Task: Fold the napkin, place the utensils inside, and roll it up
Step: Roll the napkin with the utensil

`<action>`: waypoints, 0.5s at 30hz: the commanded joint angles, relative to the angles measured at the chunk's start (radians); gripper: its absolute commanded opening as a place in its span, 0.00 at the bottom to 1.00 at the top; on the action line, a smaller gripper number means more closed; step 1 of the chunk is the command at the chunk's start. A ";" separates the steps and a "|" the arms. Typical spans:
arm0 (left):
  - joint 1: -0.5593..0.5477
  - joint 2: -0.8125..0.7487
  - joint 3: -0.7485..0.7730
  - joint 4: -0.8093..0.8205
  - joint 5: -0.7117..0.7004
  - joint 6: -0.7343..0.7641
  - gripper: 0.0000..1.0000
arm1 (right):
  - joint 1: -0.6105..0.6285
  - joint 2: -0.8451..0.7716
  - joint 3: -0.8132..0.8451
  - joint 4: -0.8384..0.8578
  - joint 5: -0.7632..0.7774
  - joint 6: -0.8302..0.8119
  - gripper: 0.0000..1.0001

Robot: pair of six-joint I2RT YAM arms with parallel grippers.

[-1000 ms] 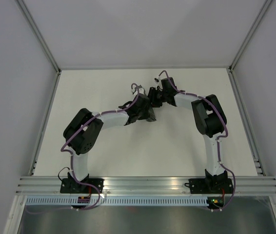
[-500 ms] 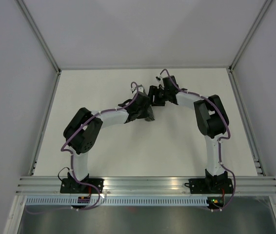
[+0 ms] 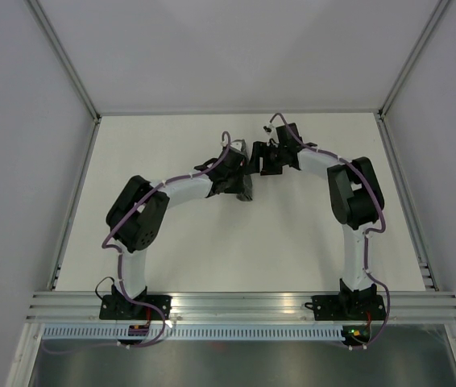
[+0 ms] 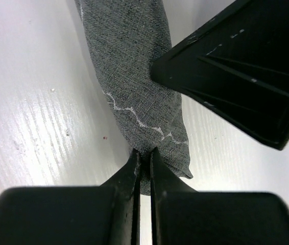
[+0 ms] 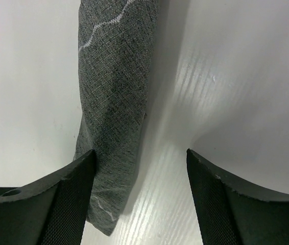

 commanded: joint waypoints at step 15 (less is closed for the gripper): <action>0.022 0.008 0.033 -0.155 0.066 0.149 0.11 | -0.053 -0.084 0.071 -0.170 -0.016 -0.125 0.83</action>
